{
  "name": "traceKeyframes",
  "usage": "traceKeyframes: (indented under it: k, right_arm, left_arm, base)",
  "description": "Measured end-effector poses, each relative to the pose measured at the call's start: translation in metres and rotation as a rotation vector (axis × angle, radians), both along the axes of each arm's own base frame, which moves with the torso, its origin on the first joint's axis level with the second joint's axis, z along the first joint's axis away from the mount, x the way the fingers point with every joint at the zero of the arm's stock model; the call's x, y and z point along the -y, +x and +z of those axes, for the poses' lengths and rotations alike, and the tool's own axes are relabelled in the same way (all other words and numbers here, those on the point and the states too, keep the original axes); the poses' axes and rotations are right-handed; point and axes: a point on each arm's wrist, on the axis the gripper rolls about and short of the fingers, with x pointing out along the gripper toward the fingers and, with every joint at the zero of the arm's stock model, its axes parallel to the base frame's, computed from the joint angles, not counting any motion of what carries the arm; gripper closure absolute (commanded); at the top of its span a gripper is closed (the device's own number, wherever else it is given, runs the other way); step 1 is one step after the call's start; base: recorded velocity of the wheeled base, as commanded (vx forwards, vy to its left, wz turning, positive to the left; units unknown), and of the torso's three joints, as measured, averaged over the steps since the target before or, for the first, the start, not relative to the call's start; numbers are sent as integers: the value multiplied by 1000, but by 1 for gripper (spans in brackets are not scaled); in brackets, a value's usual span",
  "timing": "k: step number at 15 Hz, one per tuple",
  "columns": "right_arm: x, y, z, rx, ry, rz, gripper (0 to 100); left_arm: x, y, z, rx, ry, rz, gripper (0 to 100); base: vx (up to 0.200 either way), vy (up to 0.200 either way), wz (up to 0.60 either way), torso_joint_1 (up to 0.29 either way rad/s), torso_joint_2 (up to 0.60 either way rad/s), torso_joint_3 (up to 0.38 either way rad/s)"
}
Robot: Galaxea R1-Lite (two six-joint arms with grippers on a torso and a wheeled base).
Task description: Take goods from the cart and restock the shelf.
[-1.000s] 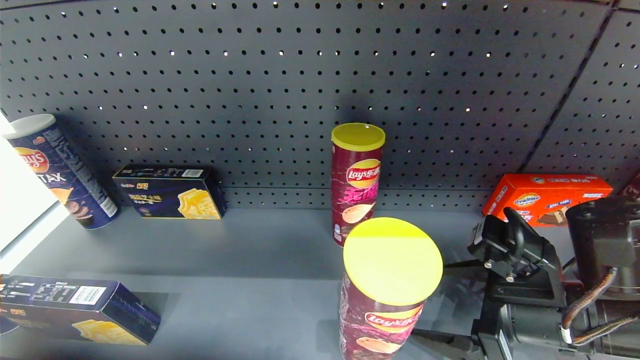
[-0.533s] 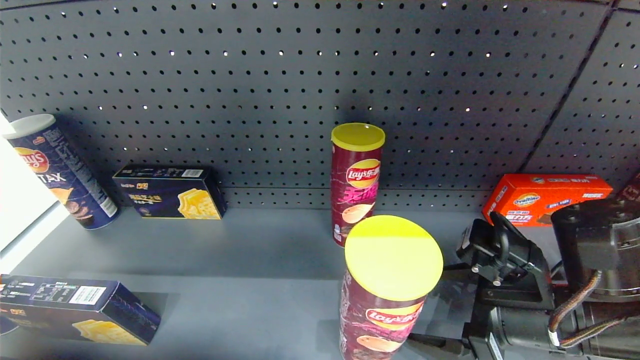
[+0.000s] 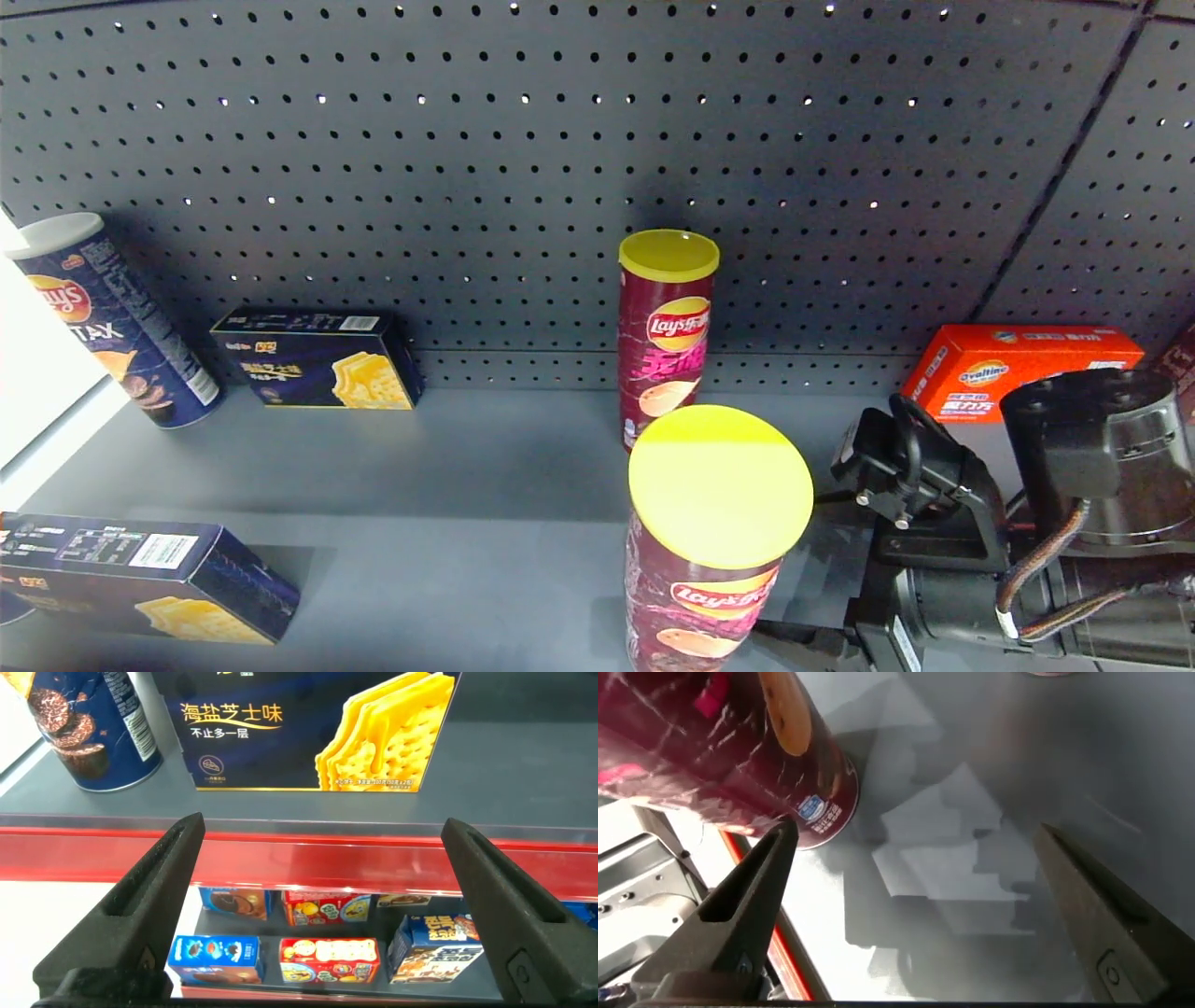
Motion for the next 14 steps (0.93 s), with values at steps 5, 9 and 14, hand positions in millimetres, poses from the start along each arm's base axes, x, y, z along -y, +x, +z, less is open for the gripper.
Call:
traceKeyframes:
  k: [5,9,14]
  right_arm:
    - [21,-9,22,75,65,-53,0]
    - [64,-46,46,202,203,-125,0]
    - [116,-116,15,251,352,-165,0]
  left_arm:
    - [0,0,0,0,0,0,0]
    - [0,0,0,0,-1,0,0]
    - [0,0,0,0,0,0,0]
  base:
    - [0,0,0,0,0,0]
    - [0,0,0,0,0,0]
    - [0,0,0,0,0,0]
